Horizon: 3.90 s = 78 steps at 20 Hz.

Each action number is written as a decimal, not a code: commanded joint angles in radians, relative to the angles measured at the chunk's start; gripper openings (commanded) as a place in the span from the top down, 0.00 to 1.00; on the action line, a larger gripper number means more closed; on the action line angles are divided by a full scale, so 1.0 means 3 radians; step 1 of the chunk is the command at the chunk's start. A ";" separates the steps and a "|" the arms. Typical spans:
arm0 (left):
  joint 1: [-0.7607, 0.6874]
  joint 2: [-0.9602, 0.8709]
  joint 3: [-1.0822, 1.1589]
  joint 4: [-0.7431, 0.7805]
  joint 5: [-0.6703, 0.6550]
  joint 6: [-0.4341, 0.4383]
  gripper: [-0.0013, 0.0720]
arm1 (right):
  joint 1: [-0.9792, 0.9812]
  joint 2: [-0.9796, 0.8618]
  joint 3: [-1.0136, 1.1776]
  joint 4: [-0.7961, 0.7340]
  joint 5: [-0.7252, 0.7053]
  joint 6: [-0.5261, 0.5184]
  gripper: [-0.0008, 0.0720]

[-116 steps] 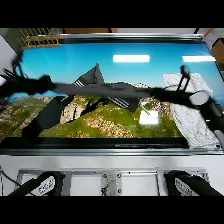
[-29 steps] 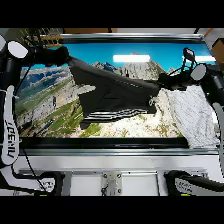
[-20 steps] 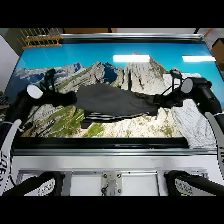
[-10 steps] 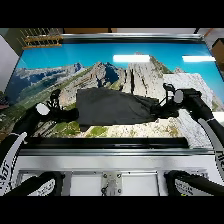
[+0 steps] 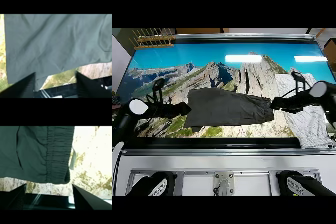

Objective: Fold the clothes and pants, and hang the long-sleeved shirts on hangers.

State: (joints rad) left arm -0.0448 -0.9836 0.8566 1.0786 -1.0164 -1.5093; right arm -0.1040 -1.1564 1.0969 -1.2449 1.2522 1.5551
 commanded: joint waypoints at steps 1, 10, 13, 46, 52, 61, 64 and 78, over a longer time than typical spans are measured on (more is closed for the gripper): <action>-0.0004 0.0371 0.0050 -0.0001 -0.0067 0.0005 0.96 | -0.0632 0.0041 0.0022 0.0584 0.0193 -0.0479 0.00; -0.0697 0.0257 0.0053 -0.0003 0.0183 -0.0207 0.98 | -0.1535 -0.0843 -0.0453 0.1878 0.0037 -0.1429 0.00; -0.0938 0.0048 0.0055 -0.0005 0.0272 -0.0341 0.98 | -0.1494 -0.1221 -0.0460 0.2162 0.0006 -0.1706 0.00; -0.1097 -0.0328 0.0543 0.0010 0.0074 -0.0379 0.98 | -0.0370 -0.1611 0.1190 0.2005 -0.0537 -0.0913 0.97; -0.1097 -0.0328 0.0542 0.0011 0.0083 -0.0378 0.98 | -0.0989 -0.1606 0.2459 0.1565 -0.0921 -0.0090 0.97; -0.1099 -0.0443 0.0540 0.0005 0.0076 -0.0376 0.98 | -0.1869 -0.1133 0.2494 0.0378 -0.0496 0.0838 0.97; -0.1097 -0.0546 0.0540 0.0006 0.0080 -0.0375 0.98 | -0.1871 -0.0853 0.2243 -0.0220 -0.0122 0.1080 0.97; -0.1097 -0.0546 0.0543 0.0008 0.0017 -0.0221 0.98 | -0.1872 0.0388 -0.0112 -0.0881 0.0243 0.1417 0.97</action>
State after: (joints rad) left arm -0.3737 -1.1465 1.0187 1.0813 -0.9932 -1.5875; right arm -0.6651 -1.0924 1.1835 -1.4456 1.3083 1.9369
